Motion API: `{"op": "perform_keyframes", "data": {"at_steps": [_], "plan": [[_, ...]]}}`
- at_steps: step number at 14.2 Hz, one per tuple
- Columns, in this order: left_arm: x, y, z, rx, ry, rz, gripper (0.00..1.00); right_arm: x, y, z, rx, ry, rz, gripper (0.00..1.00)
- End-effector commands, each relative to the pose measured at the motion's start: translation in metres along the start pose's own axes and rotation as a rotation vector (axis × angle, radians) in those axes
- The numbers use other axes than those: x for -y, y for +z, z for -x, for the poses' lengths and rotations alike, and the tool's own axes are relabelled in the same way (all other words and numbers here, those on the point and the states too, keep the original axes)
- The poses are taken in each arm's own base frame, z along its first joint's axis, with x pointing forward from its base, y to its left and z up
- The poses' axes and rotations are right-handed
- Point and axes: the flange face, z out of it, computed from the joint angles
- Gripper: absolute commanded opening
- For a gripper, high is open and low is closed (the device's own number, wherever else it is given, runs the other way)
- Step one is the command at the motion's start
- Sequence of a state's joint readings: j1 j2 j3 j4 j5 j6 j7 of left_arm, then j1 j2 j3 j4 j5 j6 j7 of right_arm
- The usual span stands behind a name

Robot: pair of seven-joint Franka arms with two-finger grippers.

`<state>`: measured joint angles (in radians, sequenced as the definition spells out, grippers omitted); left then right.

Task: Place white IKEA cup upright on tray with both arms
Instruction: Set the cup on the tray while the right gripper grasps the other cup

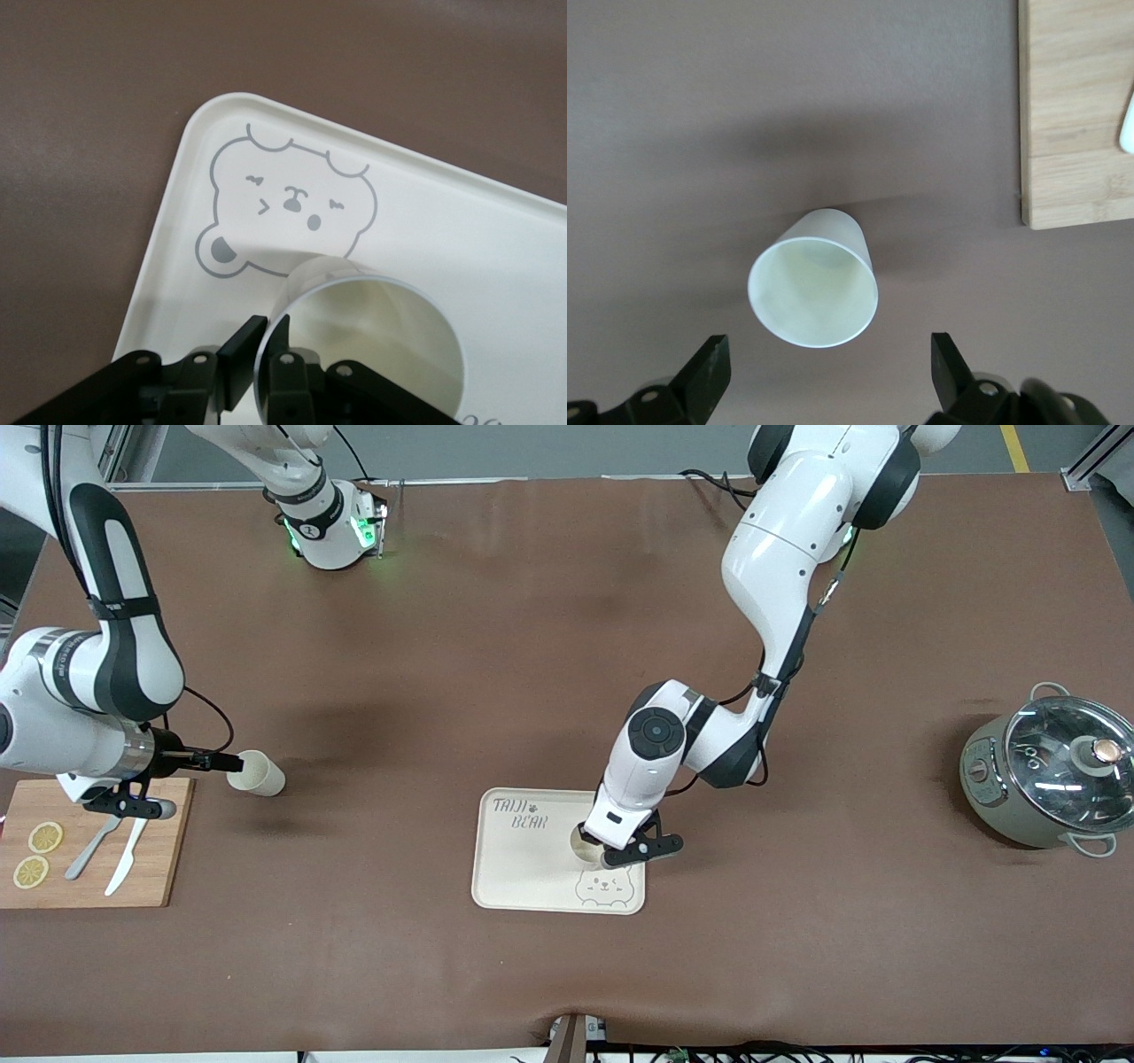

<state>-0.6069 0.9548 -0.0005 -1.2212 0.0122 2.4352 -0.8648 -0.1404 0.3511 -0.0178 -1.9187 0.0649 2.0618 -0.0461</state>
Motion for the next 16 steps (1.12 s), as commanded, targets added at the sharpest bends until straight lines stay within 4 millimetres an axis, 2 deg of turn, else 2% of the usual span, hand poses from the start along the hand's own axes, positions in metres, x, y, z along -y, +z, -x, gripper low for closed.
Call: {"op": "perform_keyframes", "data": {"at_steps": [1, 3, 4, 6, 7, 10, 12, 16], "plan": [[-0.004, 0.001, -0.002, -0.017, -0.010, 0.008, 0.00, -0.008, 0.005, 0.012, -0.013, 0.004, 0.001, 1.00], [-0.003, 0.000, -0.004, -0.018, -0.011, 0.009, 0.00, -0.008, 0.008, 0.011, -0.024, 0.005, 0.002, 1.00], [-0.002, -0.002, -0.006, -0.019, -0.012, 0.010, 0.15, -0.011, 0.011, 0.011, -0.030, 0.007, 0.003, 1.00], [-0.002, -0.005, -0.007, -0.023, -0.013, 0.013, 0.88, -0.015, 0.018, 0.013, -0.040, 0.011, 0.002, 1.00], [-0.003, -0.006, -0.008, -0.024, -0.016, 0.014, 1.00, -0.016, 0.019, 0.012, -0.054, 0.013, 0.004, 1.00], [-0.004, -0.012, -0.010, -0.031, -0.029, 0.020, 1.00, -0.018, 0.023, 0.011, -0.065, 0.016, 0.004, 1.00], [-0.008, -0.024, -0.013, -0.040, -0.048, 0.033, 1.00, -0.018, 0.030, 0.012, -0.075, 0.016, 0.006, 1.00], [-0.020, -0.070, -0.018, -0.043, -0.060, 0.048, 1.00, -0.018, 0.045, 0.015, -0.103, 0.016, 0.009, 1.00]]}}
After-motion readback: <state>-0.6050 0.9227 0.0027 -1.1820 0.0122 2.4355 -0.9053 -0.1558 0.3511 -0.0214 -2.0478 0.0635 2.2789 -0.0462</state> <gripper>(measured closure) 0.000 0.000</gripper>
